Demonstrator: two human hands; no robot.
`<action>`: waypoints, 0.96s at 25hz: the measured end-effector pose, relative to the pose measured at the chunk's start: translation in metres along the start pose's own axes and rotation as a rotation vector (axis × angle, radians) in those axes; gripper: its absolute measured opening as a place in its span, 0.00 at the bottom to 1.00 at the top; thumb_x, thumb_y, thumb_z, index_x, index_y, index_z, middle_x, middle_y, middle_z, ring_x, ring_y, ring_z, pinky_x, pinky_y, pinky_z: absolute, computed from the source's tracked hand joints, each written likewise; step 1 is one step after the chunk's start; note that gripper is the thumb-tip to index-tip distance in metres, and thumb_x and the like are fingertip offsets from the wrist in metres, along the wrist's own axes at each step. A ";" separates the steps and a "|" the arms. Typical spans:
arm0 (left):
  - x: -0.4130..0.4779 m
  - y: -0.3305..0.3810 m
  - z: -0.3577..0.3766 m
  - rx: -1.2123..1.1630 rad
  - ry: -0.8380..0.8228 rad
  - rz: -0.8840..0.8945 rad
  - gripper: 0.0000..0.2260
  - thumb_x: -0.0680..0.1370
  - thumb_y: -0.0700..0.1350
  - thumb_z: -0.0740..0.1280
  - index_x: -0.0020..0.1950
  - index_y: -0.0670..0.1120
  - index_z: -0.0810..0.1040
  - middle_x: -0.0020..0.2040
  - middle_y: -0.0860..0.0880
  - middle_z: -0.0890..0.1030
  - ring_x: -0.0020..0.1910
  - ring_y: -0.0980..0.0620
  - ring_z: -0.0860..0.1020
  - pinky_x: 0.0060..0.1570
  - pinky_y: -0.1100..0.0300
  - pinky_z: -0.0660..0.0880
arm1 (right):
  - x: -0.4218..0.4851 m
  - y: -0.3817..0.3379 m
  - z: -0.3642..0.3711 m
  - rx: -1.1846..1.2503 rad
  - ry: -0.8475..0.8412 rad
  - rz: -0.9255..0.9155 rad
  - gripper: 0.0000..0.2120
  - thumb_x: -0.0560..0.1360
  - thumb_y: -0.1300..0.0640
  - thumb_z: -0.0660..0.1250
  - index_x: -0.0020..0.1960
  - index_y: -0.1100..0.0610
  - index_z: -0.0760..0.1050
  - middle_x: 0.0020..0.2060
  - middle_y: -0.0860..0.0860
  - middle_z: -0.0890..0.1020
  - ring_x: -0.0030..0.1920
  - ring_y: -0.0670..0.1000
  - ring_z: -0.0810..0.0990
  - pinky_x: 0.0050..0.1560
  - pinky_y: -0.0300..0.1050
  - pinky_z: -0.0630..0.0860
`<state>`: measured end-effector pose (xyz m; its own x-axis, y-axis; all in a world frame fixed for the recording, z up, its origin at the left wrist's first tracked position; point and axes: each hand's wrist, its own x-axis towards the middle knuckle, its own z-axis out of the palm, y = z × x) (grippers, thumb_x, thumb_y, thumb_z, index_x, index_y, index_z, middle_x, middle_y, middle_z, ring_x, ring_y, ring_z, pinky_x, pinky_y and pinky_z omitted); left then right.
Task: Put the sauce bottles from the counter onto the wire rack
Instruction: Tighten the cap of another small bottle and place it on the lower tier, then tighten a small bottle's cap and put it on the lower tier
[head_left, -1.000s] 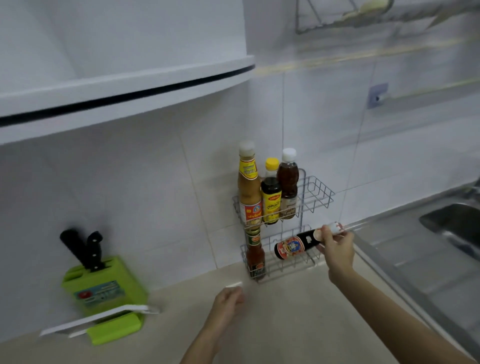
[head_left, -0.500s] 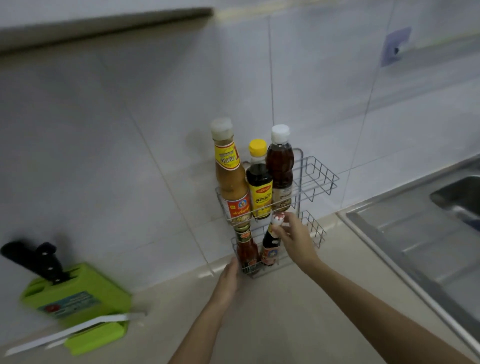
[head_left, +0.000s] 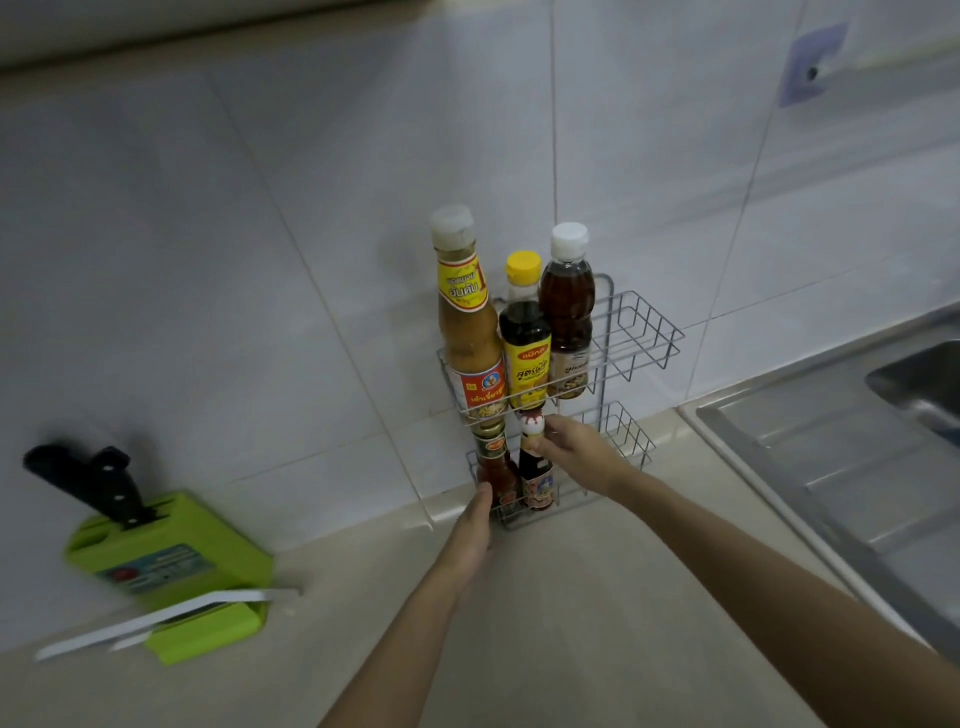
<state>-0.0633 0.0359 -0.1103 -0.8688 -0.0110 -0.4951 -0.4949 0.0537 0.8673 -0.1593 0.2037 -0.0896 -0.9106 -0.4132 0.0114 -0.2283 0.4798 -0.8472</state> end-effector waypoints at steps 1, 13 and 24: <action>-0.001 0.000 -0.003 0.023 -0.007 -0.002 0.28 0.79 0.65 0.47 0.78 0.56 0.55 0.78 0.53 0.61 0.77 0.51 0.59 0.74 0.48 0.59 | -0.003 -0.001 -0.004 -0.034 -0.037 0.021 0.21 0.77 0.47 0.62 0.63 0.60 0.72 0.59 0.57 0.80 0.59 0.55 0.79 0.59 0.55 0.76; -0.132 -0.083 -0.023 0.243 -0.050 -0.034 0.05 0.81 0.44 0.62 0.50 0.45 0.76 0.48 0.45 0.79 0.43 0.54 0.77 0.41 0.70 0.74 | -0.165 -0.077 0.013 -0.534 -0.427 -0.378 0.13 0.78 0.48 0.60 0.46 0.55 0.79 0.40 0.48 0.83 0.38 0.46 0.80 0.40 0.40 0.76; -0.198 -0.162 0.008 0.500 -0.273 0.123 0.22 0.70 0.40 0.72 0.64 0.45 0.75 0.61 0.47 0.80 0.60 0.52 0.78 0.59 0.64 0.76 | -0.270 -0.077 0.034 -0.317 -0.391 -0.273 0.14 0.79 0.47 0.60 0.55 0.54 0.78 0.48 0.48 0.81 0.43 0.44 0.81 0.45 0.38 0.77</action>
<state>0.1889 0.0378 -0.1529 -0.8505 0.2797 -0.4454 -0.2647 0.5041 0.8220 0.1162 0.2523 -0.0453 -0.6230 -0.7811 -0.0413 -0.5842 0.4997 -0.6395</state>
